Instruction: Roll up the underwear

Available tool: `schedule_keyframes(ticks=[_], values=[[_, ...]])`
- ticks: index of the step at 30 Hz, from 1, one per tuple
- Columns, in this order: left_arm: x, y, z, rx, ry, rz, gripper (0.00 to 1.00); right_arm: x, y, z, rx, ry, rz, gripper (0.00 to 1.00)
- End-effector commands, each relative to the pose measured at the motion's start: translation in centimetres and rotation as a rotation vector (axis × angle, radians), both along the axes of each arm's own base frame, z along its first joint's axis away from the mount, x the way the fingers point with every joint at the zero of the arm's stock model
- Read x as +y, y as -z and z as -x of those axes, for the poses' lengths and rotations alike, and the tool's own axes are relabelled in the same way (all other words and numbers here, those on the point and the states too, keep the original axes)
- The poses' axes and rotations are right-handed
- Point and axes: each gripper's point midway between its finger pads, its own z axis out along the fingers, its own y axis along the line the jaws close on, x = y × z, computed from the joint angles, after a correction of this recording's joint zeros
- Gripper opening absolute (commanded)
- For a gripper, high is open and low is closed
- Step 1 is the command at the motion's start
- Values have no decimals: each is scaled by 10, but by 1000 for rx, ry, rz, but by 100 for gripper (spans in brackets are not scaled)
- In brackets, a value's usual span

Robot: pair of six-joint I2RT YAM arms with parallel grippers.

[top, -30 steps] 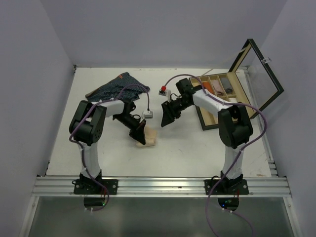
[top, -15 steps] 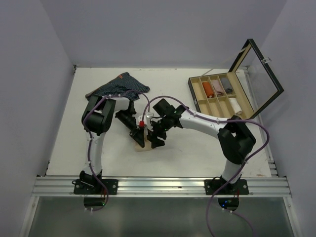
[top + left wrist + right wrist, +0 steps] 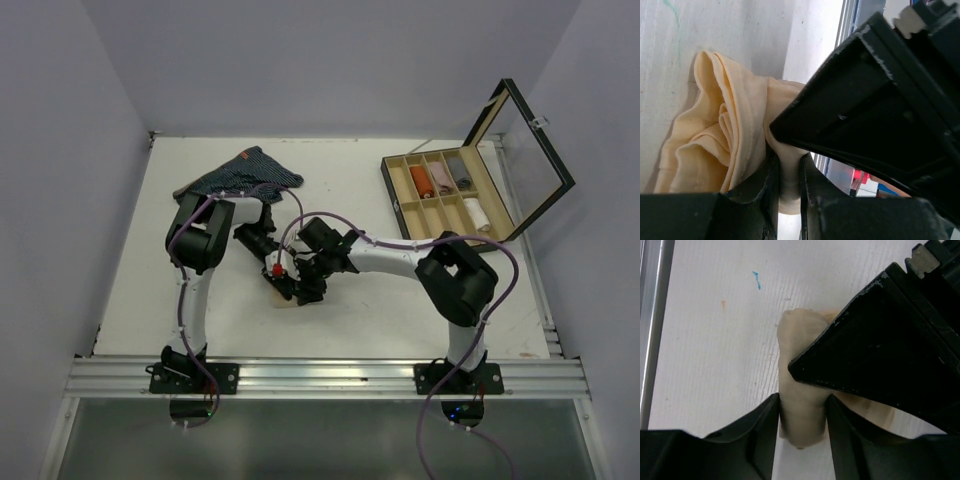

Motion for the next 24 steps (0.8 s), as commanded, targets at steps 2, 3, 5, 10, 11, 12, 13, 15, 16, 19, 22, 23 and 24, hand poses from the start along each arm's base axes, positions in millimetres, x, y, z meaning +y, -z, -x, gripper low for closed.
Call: schedule_keyframes(ticks=[2,3,5,10,11,12,13,15,16,19,22,23,24], values=[[33,66,-22,-254,147,-124,18,5,13,-7,4,31,1,29],[31,62,-25,-263,136,-113,18,4,14,-5,14,32,7,21],[32,56,-30,-282,109,-97,21,1,19,-1,37,22,26,6],[34,2,-60,-460,-35,3,36,-11,18,12,201,20,75,0],[44,-7,-76,-527,-96,15,37,-12,17,13,238,31,81,0],[49,-33,-87,-624,-139,43,38,-18,23,20,313,52,125,0],[57,-41,-90,-654,-186,40,39,-14,15,15,355,67,103,0],[84,-73,-114,-823,-280,22,41,-16,17,11,461,120,140,0],[91,-78,-116,-872,-292,12,41,-14,17,13,517,128,144,0],[121,-94,-111,-1022,-323,-71,43,-12,25,8,681,194,197,0],[123,-99,-88,-1125,-294,-82,45,-8,38,0,798,261,251,0],[121,-99,-83,-1158,-276,-80,47,-6,39,-1,833,270,250,0],[121,-104,-77,-1209,-257,-88,47,-4,40,-2,867,297,264,0]])
